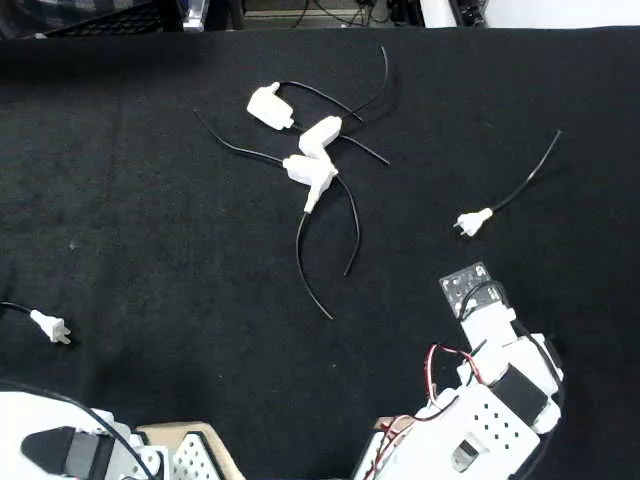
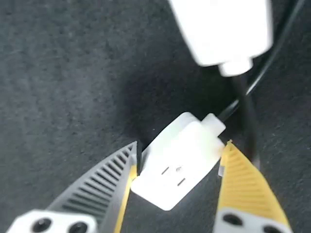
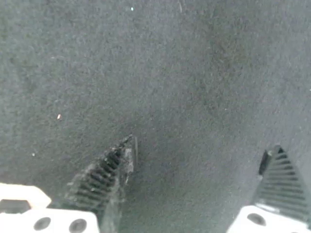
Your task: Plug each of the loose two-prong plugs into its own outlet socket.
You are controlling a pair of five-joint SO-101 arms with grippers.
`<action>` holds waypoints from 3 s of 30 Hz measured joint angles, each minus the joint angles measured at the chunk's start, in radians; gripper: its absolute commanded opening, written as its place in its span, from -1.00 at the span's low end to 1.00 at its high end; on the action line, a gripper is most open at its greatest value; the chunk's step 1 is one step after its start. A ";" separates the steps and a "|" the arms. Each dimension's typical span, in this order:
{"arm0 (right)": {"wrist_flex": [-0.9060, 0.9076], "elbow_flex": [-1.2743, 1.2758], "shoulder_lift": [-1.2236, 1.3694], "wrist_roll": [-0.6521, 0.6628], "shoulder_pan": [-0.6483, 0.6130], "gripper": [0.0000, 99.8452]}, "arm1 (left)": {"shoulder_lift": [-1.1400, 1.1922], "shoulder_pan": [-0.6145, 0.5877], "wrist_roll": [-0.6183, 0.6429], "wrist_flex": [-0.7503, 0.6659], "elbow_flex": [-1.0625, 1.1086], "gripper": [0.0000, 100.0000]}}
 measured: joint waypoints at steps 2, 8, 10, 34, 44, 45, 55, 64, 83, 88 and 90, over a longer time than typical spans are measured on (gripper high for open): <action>0.000 0.000 0.000 0.000 0.000 -0.22 | 0.014 -0.002 0.000 -0.002 0.005 -0.46; 0.000 0.000 0.000 0.000 0.000 -0.22 | 0.018 -0.032 0.183 0.003 -0.002 -0.46; 0.000 0.000 0.000 0.000 0.000 -0.22 | 0.020 -0.040 0.341 0.003 -0.032 -0.47; 0.000 0.000 0.000 0.000 0.000 -0.22 | 0.026 -0.063 0.606 0.141 -0.094 -0.92; 0.000 0.000 0.000 0.000 0.000 -0.22 | -0.130 -0.112 0.767 0.143 -0.245 -0.69; 0.000 0.000 0.000 0.000 0.000 -0.22 | -0.152 -0.130 0.801 0.143 -0.233 -0.62; 0.000 0.000 0.000 0.000 0.000 -0.22 | -0.448 -0.265 0.996 0.143 0.353 -0.52; 0.000 0.000 0.000 0.000 0.000 -0.22 | -0.687 -0.284 1.074 0.014 0.890 -0.51; 0.000 0.005 -0.006 0.000 0.000 -0.22 | -0.700 -0.295 1.422 -0.411 0.974 -0.51; 0.000 0.005 -0.006 -0.003 0.000 -0.22 | -0.700 -0.295 1.482 -0.506 0.993 -0.51; 0.000 0.005 -0.006 -0.003 0.000 -0.22 | -0.700 -0.295 1.511 -0.554 1.014 -0.51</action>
